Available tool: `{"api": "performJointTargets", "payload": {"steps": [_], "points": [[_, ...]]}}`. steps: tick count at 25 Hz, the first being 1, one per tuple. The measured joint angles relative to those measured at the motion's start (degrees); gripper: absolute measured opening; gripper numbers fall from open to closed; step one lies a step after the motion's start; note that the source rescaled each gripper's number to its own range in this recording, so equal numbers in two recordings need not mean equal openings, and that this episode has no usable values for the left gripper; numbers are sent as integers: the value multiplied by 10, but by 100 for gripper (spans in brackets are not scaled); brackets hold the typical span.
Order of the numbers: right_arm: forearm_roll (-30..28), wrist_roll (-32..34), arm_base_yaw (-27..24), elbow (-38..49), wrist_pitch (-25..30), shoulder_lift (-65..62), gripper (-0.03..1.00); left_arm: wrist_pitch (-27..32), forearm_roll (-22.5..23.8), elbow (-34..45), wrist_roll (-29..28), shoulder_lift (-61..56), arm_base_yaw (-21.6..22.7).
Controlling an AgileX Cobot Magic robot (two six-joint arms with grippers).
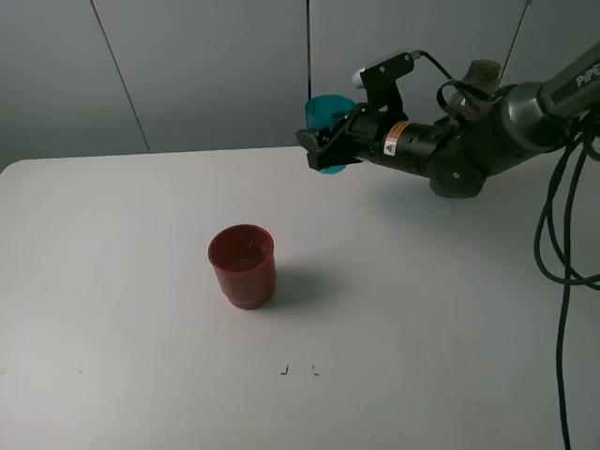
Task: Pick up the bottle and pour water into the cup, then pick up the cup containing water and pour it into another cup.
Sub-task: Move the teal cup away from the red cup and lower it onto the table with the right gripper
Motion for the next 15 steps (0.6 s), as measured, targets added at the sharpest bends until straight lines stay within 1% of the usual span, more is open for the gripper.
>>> {"api": "performJointTargets", "payload": {"steps": [5,8,12,15], "points": [[52,-48,0,0,-35,62,5,0,0,0,0,0,0],[77,-65,0,0,-71,89,5,0,0,0,0,0,0],[89,-73,0,0,-108,109,5,0,0,0,0,0,0],[99,-80,0,-8,-118,127,5,0,0,0,0,0,0]]}}
